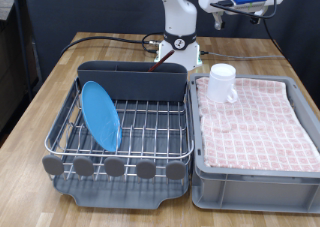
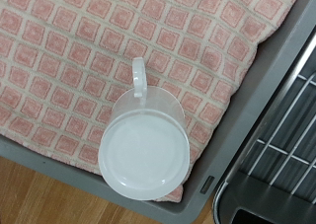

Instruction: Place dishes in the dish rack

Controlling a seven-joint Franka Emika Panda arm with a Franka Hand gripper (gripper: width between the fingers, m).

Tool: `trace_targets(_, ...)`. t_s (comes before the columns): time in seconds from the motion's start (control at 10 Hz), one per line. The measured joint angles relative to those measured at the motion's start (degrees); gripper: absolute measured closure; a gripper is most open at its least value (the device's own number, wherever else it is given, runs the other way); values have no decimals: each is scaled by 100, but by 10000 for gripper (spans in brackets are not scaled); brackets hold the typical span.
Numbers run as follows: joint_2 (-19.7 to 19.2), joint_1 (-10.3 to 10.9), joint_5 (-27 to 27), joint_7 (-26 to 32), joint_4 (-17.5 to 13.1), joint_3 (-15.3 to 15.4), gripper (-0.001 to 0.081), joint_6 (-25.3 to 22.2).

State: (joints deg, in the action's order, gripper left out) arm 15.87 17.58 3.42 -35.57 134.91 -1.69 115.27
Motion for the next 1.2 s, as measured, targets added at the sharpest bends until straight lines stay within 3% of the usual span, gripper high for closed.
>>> trace_targets(0.7,-1083,7,-93,-49,-543,223,4,-265)
trace_targets(1.2,-1506,8,19,-238,-454,430,4,2)
